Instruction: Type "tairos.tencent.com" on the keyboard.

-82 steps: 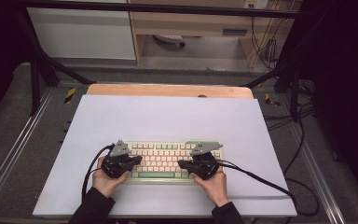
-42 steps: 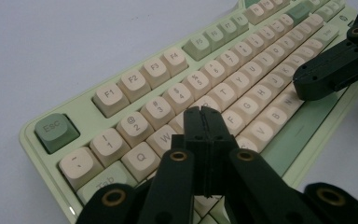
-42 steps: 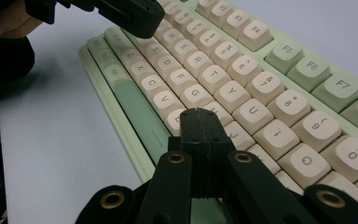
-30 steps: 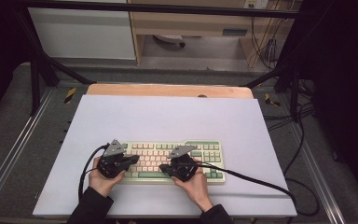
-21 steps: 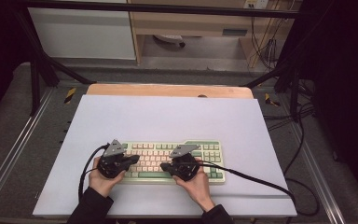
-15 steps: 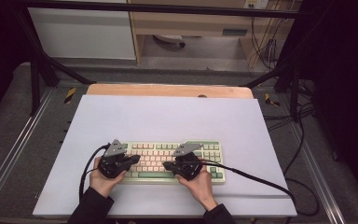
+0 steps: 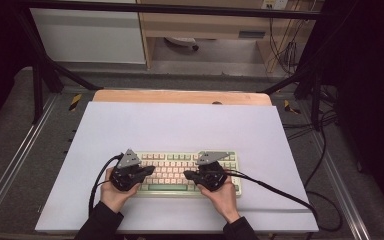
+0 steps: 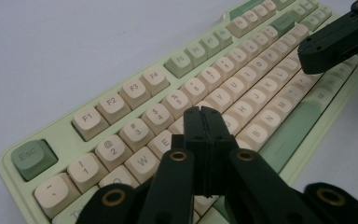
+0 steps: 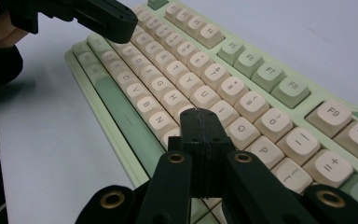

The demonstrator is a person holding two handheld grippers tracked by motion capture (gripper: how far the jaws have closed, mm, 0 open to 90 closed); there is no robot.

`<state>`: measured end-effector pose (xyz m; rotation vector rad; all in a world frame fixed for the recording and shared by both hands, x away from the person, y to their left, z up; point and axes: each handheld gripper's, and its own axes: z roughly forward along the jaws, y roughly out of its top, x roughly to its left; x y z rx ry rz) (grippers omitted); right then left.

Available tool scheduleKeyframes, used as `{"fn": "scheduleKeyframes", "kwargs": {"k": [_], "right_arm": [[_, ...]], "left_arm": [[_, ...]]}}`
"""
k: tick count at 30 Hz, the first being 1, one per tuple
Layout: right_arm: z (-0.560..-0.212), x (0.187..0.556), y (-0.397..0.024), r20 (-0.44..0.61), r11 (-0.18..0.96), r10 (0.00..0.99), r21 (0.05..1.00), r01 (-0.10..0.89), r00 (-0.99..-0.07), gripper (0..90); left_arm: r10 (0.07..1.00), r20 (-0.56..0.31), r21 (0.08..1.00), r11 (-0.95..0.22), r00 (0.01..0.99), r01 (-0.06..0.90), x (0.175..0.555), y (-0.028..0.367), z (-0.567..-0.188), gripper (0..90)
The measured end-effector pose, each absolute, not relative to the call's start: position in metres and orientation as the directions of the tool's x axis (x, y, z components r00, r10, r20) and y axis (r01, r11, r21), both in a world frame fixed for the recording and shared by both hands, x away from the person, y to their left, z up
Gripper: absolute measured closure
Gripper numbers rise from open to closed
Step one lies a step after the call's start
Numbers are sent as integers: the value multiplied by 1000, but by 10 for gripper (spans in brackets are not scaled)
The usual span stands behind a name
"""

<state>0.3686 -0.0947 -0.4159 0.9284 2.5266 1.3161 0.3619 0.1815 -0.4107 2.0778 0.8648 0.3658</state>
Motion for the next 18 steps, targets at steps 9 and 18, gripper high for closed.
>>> {"fn": "scheduleKeyframes", "kwargs": {"k": [9, 18], "right_arm": [[-416, 368, -100, 156, 422, 590, 777, 468, -792, 900], [-418, 368, -104, 157, 420, 594, 776, 471, -789, 900]], "left_arm": [[688, -38, 791, -422, 724, 442, 367, 171, -409, 900], [699, -33, 783, -427, 715, 453, 374, 163, -413, 900]]}}
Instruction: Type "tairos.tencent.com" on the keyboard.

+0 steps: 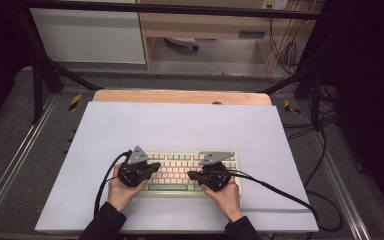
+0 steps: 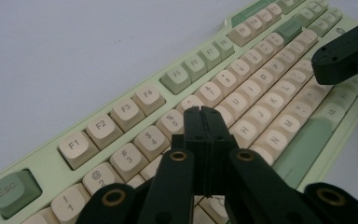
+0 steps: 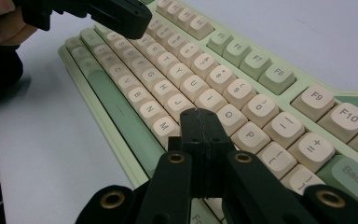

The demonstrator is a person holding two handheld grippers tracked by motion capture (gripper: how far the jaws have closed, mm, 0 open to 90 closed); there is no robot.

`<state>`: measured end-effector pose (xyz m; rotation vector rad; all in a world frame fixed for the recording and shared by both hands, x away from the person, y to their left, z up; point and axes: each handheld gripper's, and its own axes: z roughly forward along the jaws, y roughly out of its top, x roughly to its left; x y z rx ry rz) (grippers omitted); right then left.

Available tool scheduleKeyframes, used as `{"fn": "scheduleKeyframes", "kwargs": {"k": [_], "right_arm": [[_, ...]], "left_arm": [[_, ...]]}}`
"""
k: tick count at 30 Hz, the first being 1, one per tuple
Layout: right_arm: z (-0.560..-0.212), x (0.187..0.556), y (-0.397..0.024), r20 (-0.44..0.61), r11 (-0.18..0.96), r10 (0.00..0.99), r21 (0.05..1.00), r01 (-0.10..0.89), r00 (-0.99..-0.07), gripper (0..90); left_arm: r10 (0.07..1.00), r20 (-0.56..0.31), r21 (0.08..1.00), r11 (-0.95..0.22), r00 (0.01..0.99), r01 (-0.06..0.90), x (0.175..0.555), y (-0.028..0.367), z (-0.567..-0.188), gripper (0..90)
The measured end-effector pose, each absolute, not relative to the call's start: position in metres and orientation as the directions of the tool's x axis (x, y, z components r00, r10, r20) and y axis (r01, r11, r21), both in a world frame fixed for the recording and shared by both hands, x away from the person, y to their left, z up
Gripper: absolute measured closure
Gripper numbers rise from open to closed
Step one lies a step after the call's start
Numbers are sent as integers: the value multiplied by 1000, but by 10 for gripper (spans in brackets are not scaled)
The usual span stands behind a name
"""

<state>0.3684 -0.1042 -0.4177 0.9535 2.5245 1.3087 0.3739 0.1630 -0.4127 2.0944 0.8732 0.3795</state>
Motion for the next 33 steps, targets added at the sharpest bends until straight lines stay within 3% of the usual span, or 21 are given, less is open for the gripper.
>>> {"fn": "scheduleKeyframes", "kwargs": {"k": [33], "right_arm": [[-418, 368, -104, 157, 422, 594, 774, 472, -789, 900]], "left_arm": [[688, -11, 760, -466, 725, 453, 380, 144, -431, 900]]}}
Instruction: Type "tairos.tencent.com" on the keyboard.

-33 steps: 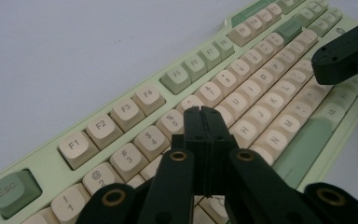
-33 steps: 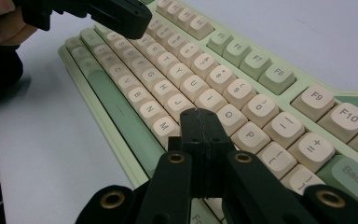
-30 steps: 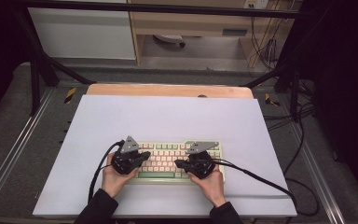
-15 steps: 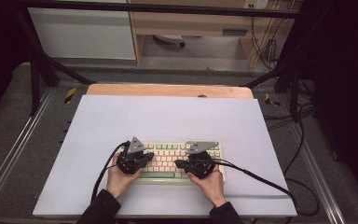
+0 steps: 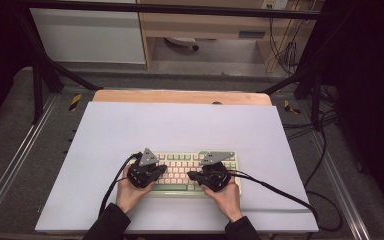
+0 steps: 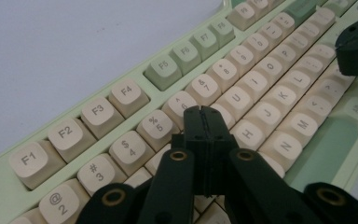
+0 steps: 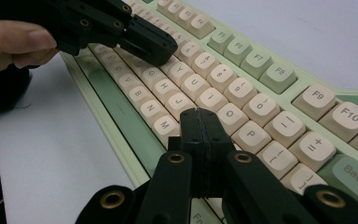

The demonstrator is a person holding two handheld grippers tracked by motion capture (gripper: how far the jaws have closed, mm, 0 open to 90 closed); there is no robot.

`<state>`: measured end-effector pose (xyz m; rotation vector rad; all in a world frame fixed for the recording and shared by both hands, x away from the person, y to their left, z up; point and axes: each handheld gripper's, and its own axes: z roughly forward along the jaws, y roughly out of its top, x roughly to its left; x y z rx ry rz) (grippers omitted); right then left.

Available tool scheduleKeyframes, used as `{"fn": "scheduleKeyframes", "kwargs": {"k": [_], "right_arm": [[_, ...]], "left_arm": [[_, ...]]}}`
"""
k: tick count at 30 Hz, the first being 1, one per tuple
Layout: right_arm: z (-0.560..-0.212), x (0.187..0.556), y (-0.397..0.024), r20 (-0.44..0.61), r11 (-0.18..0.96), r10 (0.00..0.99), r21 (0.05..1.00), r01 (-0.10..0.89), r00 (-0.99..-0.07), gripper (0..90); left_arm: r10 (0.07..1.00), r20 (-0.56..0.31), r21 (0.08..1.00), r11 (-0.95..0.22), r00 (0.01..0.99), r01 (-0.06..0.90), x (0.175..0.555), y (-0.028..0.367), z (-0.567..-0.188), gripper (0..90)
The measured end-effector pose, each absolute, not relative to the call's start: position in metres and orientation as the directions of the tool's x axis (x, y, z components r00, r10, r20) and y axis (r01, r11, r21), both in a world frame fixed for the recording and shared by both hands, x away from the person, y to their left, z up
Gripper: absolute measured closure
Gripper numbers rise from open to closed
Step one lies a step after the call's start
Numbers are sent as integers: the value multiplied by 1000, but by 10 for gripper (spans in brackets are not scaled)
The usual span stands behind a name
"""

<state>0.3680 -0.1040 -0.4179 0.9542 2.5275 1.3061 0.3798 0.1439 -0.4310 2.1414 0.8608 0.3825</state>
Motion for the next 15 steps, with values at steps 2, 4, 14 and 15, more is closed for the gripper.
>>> {"fn": "scheduleKeyframes", "kwargs": {"k": [2, 4, 14, 15], "right_arm": [[-418, 368, -104, 157, 423, 594, 774, 472, -789, 900], [-418, 368, -104, 156, 423, 594, 774, 471, -789, 900], [-416, 367, -105, 150, 421, 592, 780, 463, -792, 900], [-416, 367, -105, 150, 420, 593, 780, 463, -791, 900]], "left_arm": [[689, -11, 760, -465, 725, 454, 380, 144, -431, 900], [688, -11, 762, -464, 726, 451, 379, 145, -429, 900], [682, -16, 779, -450, 731, 436, 374, 155, -420, 900], [680, -19, 779, -450, 733, 437, 373, 156, -419, 900]]}}
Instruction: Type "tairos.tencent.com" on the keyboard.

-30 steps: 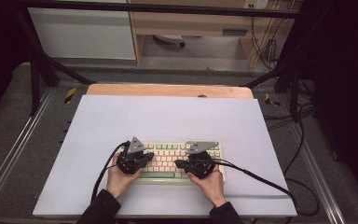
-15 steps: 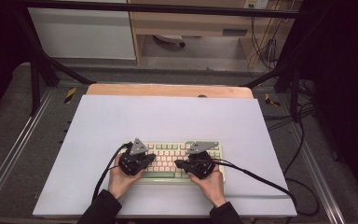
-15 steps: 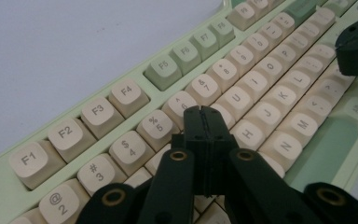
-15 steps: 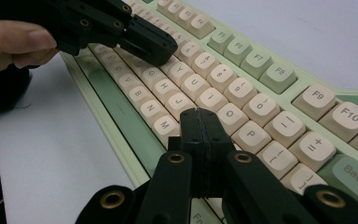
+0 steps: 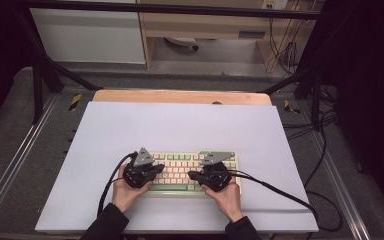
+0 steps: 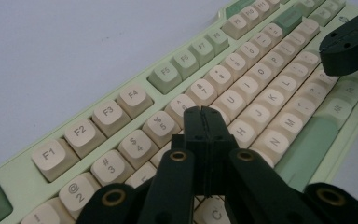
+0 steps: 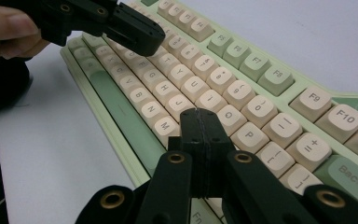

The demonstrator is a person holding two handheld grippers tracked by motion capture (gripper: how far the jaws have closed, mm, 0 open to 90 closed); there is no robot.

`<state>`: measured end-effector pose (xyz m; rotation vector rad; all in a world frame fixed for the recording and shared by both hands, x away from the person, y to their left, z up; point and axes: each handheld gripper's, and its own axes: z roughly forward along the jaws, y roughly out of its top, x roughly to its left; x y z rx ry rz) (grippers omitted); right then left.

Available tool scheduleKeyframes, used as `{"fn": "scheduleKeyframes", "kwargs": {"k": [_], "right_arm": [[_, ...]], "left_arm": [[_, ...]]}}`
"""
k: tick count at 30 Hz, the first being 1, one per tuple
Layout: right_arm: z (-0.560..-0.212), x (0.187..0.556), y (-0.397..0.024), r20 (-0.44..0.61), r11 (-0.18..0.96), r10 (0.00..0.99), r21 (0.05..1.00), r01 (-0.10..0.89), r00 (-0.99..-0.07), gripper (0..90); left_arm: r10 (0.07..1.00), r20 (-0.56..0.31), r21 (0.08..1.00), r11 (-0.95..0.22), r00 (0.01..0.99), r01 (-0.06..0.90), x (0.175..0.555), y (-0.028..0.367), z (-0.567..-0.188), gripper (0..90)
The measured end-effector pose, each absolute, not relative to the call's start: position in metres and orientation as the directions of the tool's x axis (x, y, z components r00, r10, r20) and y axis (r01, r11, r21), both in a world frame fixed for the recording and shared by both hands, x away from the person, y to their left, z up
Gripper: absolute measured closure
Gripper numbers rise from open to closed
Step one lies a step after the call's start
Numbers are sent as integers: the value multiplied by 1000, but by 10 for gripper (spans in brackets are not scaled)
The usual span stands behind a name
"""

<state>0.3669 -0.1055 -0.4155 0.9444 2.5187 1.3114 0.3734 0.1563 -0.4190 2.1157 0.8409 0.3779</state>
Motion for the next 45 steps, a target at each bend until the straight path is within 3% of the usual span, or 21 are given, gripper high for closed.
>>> {"fn": "scheduleKeyframes", "kwargs": {"k": [32, 45], "right_arm": [[-425, 365, -109, 153, 442, 599, 756, 483, -786, 900], [-430, 365, -107, 156, 450, 596, 747, 489, -788, 900]], "left_arm": [[703, -45, 778, -421, 710, 466, 353, 203, -418, 900], [703, -53, 776, -418, 710, 472, 353, 205, -420, 900]]}}
